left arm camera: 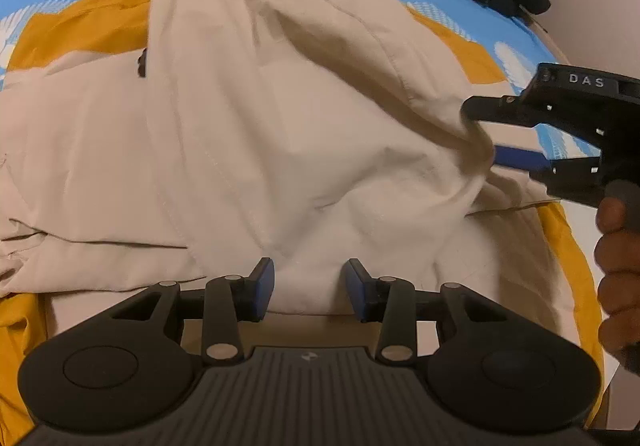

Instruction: Fold large clothes

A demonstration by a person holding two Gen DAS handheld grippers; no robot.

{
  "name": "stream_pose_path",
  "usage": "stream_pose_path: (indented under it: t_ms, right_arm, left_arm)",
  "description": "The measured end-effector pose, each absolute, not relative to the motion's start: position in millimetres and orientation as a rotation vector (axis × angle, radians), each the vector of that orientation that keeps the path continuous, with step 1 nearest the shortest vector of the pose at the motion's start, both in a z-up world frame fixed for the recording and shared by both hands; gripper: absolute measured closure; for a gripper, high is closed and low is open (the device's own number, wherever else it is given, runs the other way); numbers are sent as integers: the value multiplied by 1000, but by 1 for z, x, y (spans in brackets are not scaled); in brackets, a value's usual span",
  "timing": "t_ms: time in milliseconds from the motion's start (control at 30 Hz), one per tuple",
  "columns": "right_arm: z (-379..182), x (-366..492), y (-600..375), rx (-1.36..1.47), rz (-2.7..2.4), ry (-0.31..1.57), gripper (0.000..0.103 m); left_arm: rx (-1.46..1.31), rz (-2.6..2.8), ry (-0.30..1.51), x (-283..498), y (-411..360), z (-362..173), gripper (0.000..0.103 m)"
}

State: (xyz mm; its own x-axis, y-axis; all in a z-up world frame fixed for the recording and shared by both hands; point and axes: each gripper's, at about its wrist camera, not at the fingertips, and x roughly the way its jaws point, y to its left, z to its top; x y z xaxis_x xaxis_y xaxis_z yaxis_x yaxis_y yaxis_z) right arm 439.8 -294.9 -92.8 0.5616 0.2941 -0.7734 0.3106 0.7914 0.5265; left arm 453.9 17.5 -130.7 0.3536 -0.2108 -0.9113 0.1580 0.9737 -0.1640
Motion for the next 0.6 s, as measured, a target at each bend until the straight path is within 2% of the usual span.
stream_pose_path:
  t_ms: [33, 67, 100, 167, 333, 433, 467, 600]
  right_arm:
    - [-94, 441, -296, 698, -6, 991, 53]
    - [-96, 443, -298, 716, 6, 987, 64]
    - [-98, 444, -300, 741, 15, 985, 80]
    - [-104, 444, -309, 820, 1, 985, 99]
    - [-122, 437, -323, 904, -131, 1047, 98]
    - [-120, 438, -320, 853, -160, 1058, 90]
    - [-115, 438, -317, 825, -165, 1052, 83]
    - [-83, 437, -307, 646, -177, 920, 70]
  left_arm:
    - [-46, -238, 1190, 454, 18, -133, 59]
    - [-42, -242, 1191, 455, 20, -128, 59]
    - [-34, -244, 1192, 455, 19, -128, 59]
    - [-24, -246, 1196, 456, 16, -128, 59]
    - [-7, -257, 1204, 462, 9, -129, 59]
    - [-8, -279, 1205, 463, 12, -125, 59]
    - [-18, -284, 1192, 464, 14, -121, 59]
    - [-114, -283, 1098, 470, 32, -103, 59]
